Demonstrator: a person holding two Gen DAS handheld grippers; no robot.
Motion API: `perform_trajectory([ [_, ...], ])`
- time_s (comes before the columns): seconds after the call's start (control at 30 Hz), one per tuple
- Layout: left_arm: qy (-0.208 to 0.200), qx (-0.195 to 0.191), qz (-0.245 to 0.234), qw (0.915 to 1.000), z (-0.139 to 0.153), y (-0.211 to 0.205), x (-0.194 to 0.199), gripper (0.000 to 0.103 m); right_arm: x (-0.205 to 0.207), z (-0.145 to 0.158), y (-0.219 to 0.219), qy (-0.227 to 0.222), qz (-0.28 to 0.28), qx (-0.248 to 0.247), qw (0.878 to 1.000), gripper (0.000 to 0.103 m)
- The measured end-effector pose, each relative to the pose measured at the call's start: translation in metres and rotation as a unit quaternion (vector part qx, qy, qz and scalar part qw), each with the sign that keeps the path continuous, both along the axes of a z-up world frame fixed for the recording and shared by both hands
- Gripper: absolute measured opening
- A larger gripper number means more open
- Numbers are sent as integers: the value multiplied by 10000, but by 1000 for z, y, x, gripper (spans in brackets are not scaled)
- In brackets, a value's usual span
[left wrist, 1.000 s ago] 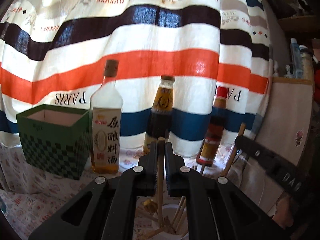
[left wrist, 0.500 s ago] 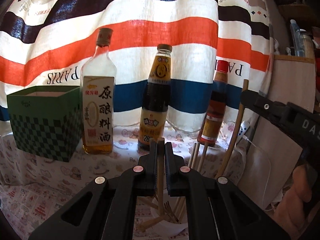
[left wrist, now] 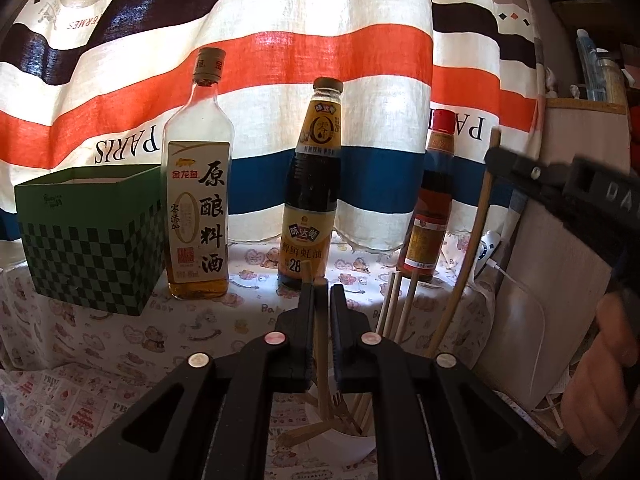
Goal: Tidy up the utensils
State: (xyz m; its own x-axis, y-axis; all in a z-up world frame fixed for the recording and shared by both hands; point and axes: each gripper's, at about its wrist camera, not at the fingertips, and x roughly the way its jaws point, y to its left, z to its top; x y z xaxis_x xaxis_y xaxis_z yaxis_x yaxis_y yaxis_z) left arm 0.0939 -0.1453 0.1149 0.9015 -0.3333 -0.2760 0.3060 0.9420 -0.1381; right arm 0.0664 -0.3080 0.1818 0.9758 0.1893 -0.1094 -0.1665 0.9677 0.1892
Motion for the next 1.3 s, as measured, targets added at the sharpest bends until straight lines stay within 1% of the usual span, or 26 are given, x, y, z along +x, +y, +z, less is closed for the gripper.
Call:
perform_trajectory([
  [0.03, -24, -16, -9, 10000, 2, 1, -2, 21, 0, -4, 1, 39, -4, -28, 10000, 6],
  [0.07, -75, -42, 4, 10000, 3, 4, -4, 26, 1, -7, 1, 69, -8, -46, 10000, 7],
  [0.1, -130, -60, 30, 9999, 5, 6, -7, 35, 3, -12, 1, 136, -12, -76, 9999, 7],
  [0.13, -194, -70, 59, 9998, 8, 8, -10, 40, 4, -18, 1, 234, -16, -73, 9997, 7],
  [0.17, -260, -65, 88, 9996, 10, 11, -13, 42, 5, -23, 0, 341, -2, -32, 9994, 7],
  [0.23, -361, -42, 147, 9992, 14, 17, -19, 54, 5, -36, -1, 569, 166, 50, 9982, 7],
  [0.33, -534, 61, 331, 9980, 16, 26, -27, 66, 3, -49, 5, 686, 178, -161, 9974, 7],
  [0.43, -655, 239, 518, 9962, 16, 37, -33, 71, 3, -56, 9, 789, 162, -277, 9964, 10],
  [0.47, -690, 287, 582, 9955, 16, 41, -35, 73, 3, -57, 9, 838, 208, -246, 9960, 19],
  [0.5, -716, 321, 639, 9949, 16, 46, -38, 76, 3, -58, 9, 864, 242, -217, 9957, 34],
  [0.57, -748, 371, 750, 9937, 15, 55, -42, 83, 0, -58, 10, 858, 322, -166, 9957, 50],
  [0.63, -759, 432, 859, 9925, 13, 64, -46, 92, -5, -56, 11, 809, 315, -179, 9961, 55],
  [0.7, -777, 505, 957, 9911, 11, 74, -50, 96, -12, -54, 14, 767, 336, -203, 9963, 68],
  [0.73, -788, 536, 1001, 9904, 10, 78, -52, 98, -16, -54, 15, 731, 350, -208, 9965, 71],
  [0.77, -803, 577, 1047, 9896, 9, 82, -55, 99, -20, -54, 16, 706, 355, -221, 9966, 78],
  [0.8, -811, 611, 1092, 9888, 7, 87, -57, 102, -25, -54, 17, 671, 350, -242, 9968, 87],
  [0.83, -815, 629, 1127, 9883, 5, 92, -61, 102, -30, -55, 18, 633, 328, -252, 9971, 91],
  [0.87, -808, 631, 1149, 9881, 4, 96, -63, 102, -35, -57, 19, 584, 289, -251, 9976, 98],
  [0.9, -783, 624, 1163, 9882, 1, 101, -66, 102, -39, -58, 20, 547, 258, -245, 9979, 103],
  [0.97, -754, 600, 1167, 9885, -3, 109, -73, 102, -47, -63, 21, 511, 203, -244, 9982, 103],
  [1.13, -751, 685, 1184, 9877, -18, 121, -89, 102, -59, -80, 24, 630, 149, -298, 9975, 103],
  [1.3, -754, 811, 1165, 9870, -41, 121, -97, 102, -64, -104, 27, 757, 50, -310, 9966, 103],
])
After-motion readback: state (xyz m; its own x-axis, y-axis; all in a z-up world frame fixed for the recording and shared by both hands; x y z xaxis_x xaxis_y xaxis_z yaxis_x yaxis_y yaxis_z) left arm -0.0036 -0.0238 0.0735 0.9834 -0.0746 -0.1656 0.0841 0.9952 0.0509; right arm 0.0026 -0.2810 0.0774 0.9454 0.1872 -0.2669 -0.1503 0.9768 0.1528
